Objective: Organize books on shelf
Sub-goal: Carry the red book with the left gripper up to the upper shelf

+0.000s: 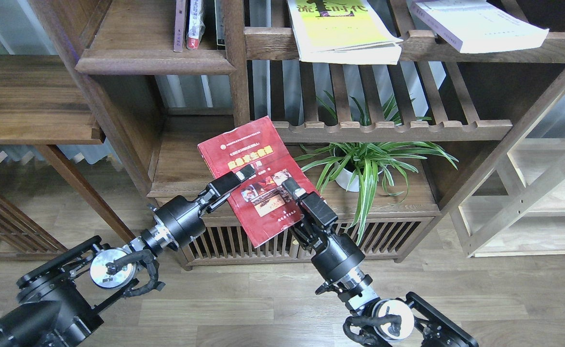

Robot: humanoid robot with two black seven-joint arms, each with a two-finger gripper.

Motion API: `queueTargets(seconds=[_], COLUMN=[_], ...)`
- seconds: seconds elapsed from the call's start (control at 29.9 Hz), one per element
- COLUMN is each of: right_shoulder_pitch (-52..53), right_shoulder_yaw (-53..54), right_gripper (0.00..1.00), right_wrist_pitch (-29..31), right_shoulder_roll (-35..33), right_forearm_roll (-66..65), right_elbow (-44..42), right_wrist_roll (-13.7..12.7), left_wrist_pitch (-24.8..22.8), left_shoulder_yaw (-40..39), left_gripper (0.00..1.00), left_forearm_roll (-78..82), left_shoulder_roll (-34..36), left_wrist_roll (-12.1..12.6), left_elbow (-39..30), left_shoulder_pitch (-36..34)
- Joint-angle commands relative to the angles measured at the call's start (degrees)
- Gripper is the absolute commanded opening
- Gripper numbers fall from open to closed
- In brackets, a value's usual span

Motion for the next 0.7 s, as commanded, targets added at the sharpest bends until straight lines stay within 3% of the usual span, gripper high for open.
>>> queueTargets(seconds=[0.0, 0.17, 0.43, 0.67], right_shoulder_pitch=[0.05, 0.05, 1.37, 1.81], right_shoulder_yaw=[1.35, 3.28, 4.25, 3.64], right_gripper=[0.99, 0.99, 0.99, 0.99], right_wrist_pitch=[0.00, 0.00, 0.00, 0.00], right_shoulder_roll=[-0.01, -0.01, -0.01, -0.01], right_forearm_roll=[0.01, 0.10, 0.01, -1.74], right_elbow=[-0.62, -2.20, -5.46, -6.86], right_wrist_roll=[-0.06, -0.06, -0.06, -0.06], left_wrist_pitch=[0.00, 0.00, 0.00, 0.00], left_shoulder_yaw=[-0.36, -3.96, -12.57, -30.75], left_gripper=[0.00, 0.00, 0.00, 0.00], left_forearm_roll=[1.81, 7.78, 11.57, 18.85], left_shoulder_roll=[2.09, 8.24, 23.80, 27.15], left_wrist_roll=[-0.10, -0.19, -0.89, -0.28], left_elbow=[-0.69, -4.81, -17.20, -25.03], left_shoulder_pitch=[-0.09, -0.09, 2.36, 10.36])
